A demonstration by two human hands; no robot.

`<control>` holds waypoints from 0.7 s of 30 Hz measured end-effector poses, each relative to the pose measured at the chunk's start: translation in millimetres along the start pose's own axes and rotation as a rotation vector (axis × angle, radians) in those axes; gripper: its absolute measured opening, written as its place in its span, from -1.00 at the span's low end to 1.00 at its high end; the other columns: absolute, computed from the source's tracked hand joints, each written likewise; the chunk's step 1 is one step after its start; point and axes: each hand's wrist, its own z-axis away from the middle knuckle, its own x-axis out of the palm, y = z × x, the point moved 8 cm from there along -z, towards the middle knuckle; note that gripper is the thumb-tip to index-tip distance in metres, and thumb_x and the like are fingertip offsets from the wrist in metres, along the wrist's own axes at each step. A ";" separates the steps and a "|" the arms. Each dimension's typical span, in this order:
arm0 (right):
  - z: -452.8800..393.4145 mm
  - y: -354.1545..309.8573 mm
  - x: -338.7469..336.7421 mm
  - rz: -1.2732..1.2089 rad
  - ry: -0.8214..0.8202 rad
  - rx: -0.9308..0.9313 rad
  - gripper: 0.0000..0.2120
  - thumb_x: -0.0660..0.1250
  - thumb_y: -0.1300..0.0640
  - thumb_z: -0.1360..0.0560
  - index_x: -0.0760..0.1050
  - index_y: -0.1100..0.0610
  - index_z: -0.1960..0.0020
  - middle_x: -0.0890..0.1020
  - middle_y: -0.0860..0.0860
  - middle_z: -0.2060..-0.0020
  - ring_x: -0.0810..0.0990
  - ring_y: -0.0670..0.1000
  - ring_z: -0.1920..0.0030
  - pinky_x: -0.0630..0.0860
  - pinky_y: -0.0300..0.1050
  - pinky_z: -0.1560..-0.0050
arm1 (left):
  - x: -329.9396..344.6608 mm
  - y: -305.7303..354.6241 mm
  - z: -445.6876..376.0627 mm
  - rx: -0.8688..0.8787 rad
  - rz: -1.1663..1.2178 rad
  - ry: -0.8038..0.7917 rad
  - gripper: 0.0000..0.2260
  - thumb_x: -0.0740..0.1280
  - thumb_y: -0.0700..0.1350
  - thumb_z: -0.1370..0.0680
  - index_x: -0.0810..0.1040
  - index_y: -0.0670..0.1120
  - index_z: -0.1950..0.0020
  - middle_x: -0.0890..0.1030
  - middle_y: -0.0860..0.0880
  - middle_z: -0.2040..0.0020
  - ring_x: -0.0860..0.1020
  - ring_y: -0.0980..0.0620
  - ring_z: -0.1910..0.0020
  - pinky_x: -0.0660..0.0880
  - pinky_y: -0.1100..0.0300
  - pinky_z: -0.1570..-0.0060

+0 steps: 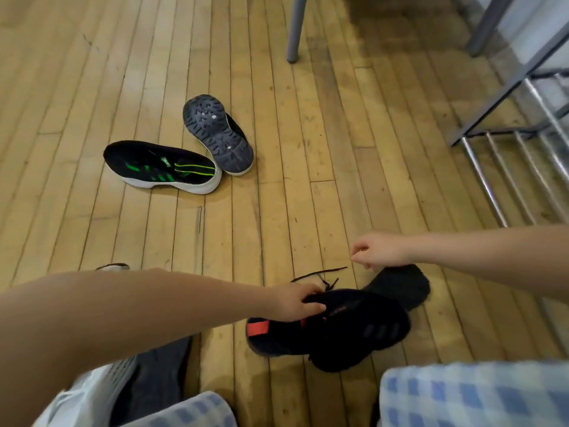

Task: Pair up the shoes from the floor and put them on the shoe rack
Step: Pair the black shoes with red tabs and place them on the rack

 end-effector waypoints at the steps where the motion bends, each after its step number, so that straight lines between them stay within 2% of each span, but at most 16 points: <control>1: 3.2 3.5 -1.8 -0.013 0.010 0.010 -0.74 0.19 0.02 -0.59 0.52 0.12 -0.16 0.63 0.06 0.02 0.62 0.02 0.01 0.59 -0.05 -0.08 | 2.4 3.1 0.0 0.021 -0.018 -0.013 -0.54 0.09 0.14 -0.62 0.27 -0.03 -0.47 0.47 -0.09 -0.32 0.45 -0.09 -0.28 0.40 0.04 -0.26; 5: 17.0 25.7 -16.5 -0.032 0.128 0.065 -0.75 0.17 0.03 -0.59 0.53 0.14 -0.12 0.63 0.05 0.04 0.59 0.04 0.01 0.54 -0.08 -0.04 | -21.2 5.2 4.0 0.076 -0.024 0.028 -0.62 0.05 0.04 -0.66 0.32 -0.07 -0.43 0.49 -0.09 -0.29 0.44 -0.07 -0.26 0.33 0.15 -0.18; 9: 28.7 54.9 -17.0 -0.004 0.252 0.128 -0.69 0.17 -0.02 -0.57 0.55 0.12 -0.15 0.64 0.05 -0.05 0.58 0.04 -0.04 0.54 -0.02 -0.11 | -63.7 -31.3 15.3 -0.003 0.079 0.183 -0.62 0.04 0.05 -0.66 0.36 -0.09 -0.40 0.50 -0.09 -0.28 0.45 -0.08 -0.27 0.36 0.12 -0.20; 12: 32.7 52.7 0.1 0.085 0.204 0.098 -0.68 0.23 -0.06 -0.53 0.52 0.06 -0.20 0.56 -0.03 -0.13 0.51 -0.04 -0.06 0.49 -0.16 -0.07 | -90.3 -72.1 24.3 -0.125 0.221 0.330 -0.61 0.05 0.05 -0.66 0.36 -0.09 -0.41 0.49 -0.11 -0.30 0.45 -0.12 -0.29 0.35 0.09 -0.25; 15: 31.9 33.9 14.3 0.353 0.146 0.023 -0.51 0.30 -0.19 -0.46 0.43 0.01 -0.31 0.45 -0.01 -0.21 0.41 -0.01 -0.21 0.44 -0.11 -0.20 | -100.0 -94.7 33.0 -0.214 0.348 0.425 -0.62 0.04 0.05 -0.66 0.37 -0.08 -0.40 0.50 -0.14 -0.27 0.47 -0.14 -0.25 0.38 0.04 -0.25; 18: 24.2 16.3 18.7 0.612 0.106 -0.054 -0.43 0.31 -0.23 -0.43 0.38 -0.01 -0.36 0.44 0.00 -0.23 0.37 0.03 -0.25 0.40 -0.06 -0.23 | -96.4 -96.8 36.3 -0.251 0.463 0.437 -0.61 0.04 0.06 -0.66 0.36 -0.07 -0.41 0.51 -0.15 -0.26 0.48 -0.15 -0.24 0.41 0.00 -0.26; 21: 12.1 1.6 21.9 0.643 0.025 -0.108 -0.46 0.31 -0.21 -0.44 0.38 -0.02 -0.35 0.45 -0.01 -0.22 0.41 0.03 -0.19 0.44 -0.07 -0.14 | -93.8 -91.9 37.3 -0.254 0.493 0.417 -0.61 0.08 0.06 -0.64 0.37 -0.04 -0.42 0.51 -0.13 -0.27 0.49 -0.14 -0.24 0.41 0.04 -0.23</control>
